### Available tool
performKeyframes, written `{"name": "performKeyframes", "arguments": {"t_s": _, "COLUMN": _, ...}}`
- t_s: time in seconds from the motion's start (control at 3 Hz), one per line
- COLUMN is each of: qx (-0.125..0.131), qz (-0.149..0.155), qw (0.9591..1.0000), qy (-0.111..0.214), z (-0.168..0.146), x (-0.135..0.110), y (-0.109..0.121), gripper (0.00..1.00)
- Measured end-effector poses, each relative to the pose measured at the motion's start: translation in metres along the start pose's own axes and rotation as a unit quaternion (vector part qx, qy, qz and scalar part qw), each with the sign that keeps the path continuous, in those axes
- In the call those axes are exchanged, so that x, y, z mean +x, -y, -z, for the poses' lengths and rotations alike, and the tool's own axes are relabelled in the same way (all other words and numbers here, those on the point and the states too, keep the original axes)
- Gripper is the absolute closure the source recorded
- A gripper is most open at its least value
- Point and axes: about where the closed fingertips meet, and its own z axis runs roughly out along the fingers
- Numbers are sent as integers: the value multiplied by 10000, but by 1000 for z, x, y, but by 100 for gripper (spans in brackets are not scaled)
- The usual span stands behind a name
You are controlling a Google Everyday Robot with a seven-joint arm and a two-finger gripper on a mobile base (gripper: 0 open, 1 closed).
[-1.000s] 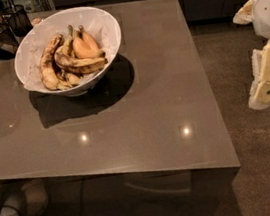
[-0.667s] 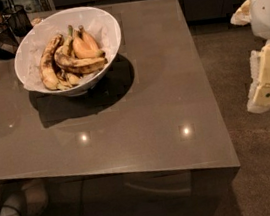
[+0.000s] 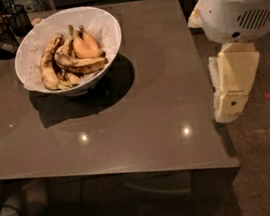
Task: Pick banana from white bowl
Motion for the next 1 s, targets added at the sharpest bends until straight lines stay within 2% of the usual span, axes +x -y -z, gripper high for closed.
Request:
{"name": "performKeyframes", "arguments": {"t_s": 0.33, "qx": 144, "qz": 11, "qw": 9999, "qy": 60, "z": 6, "x": -4, "y": 2, "gripper": 0}}
{"name": "performKeyframes", "arguments": {"t_s": 0.67, "qx": 39, "qz": -59, "qw": 9997, "qy": 250, "z": -5, "x": -35, "y": 16, "gripper": 0}}
{"name": "performKeyframes", "arguments": {"t_s": 1.0, "qx": -149, "qz": -137, "qw": 9997, "qy": 105, "z": -25, "x": -74, "y": 28, "gripper": 0}}
